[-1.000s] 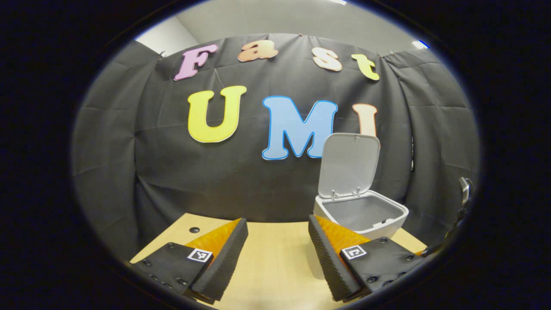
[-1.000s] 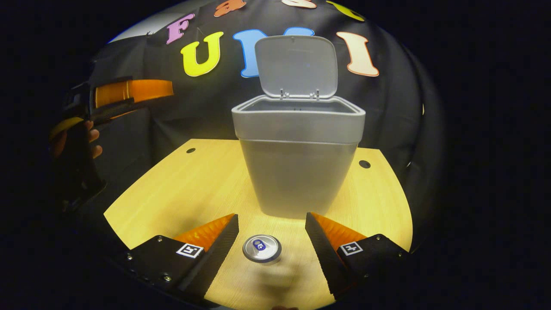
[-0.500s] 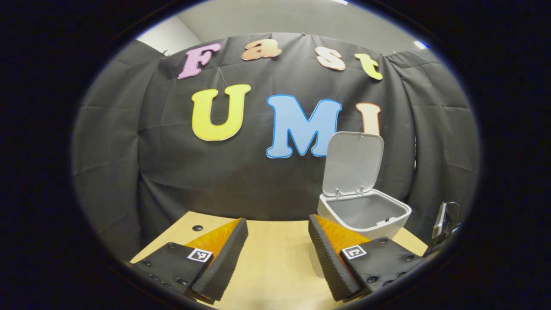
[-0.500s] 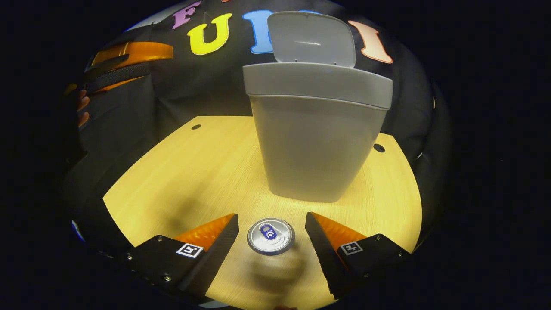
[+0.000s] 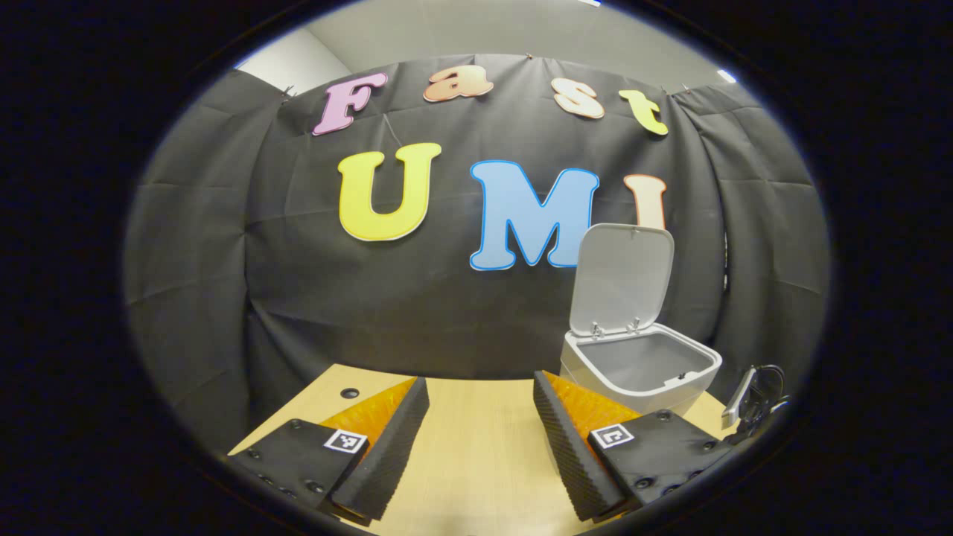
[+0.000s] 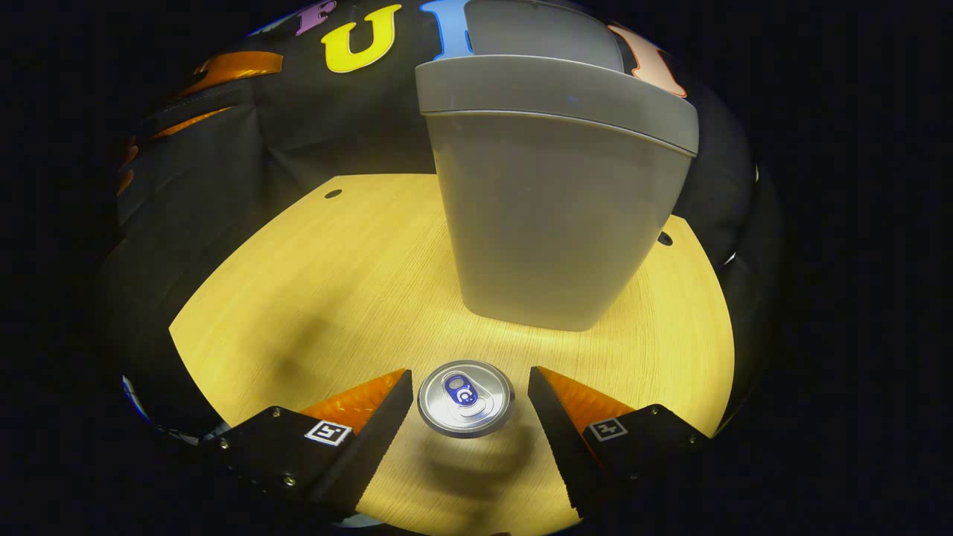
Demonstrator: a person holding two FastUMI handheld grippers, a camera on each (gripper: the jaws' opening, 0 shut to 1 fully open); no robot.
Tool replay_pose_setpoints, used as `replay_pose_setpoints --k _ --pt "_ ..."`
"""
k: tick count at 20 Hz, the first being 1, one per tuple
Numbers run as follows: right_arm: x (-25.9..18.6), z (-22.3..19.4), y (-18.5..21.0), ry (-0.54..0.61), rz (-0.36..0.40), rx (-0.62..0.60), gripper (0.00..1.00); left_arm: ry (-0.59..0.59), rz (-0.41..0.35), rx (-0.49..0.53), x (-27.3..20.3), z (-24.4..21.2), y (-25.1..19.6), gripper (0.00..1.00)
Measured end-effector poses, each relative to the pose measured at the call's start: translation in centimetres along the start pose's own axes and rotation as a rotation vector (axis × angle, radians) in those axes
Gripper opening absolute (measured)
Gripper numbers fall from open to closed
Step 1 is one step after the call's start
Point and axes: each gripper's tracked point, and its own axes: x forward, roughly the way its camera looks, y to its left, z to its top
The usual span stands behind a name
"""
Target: Press the lid of the desktop garbage bin to open it, pick up the crumpled paper on the desktop and throw it into the bin, then pick up the pop can on the desktop and drop it into the bin, and finally close the garbage bin lid.
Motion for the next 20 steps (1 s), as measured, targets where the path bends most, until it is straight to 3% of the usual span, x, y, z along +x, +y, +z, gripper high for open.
replay_pose_setpoints --k 4,6,10,11,12,20 --pt "0.2 -0.4 0.1 0.018 0.0 0.007 0.98 0.005 0.001 -0.001 0.1 -0.1 0.2 0.92" --pt "0.2 -0.5 0.1 0.022 0.002 0.007 0.88 0.005 -0.001 0.0 0.2 -0.2 0.2 0.93" --pt "-0.1 -0.3 0.2 0.023 0.019 0.001 0.84 0.008 -0.005 -0.001 0.3 -0.3 0.2 0.96" --pt "-0.1 0.1 0.2 0.014 0.021 0.002 0.92 0.009 -0.005 -0.001 0.4 -0.4 0.2 0.96" --pt "-0.4 0.3 0.1 0.004 0.022 0.004 0.84 0.008 -0.005 0.0 0.4 -0.4 0.3 0.96" --pt "-4.4 5.9 -0.1 -0.136 0.022 -0.021 0.84 0.013 -0.019 0.003 0.9 -0.5 0.0 0.96"
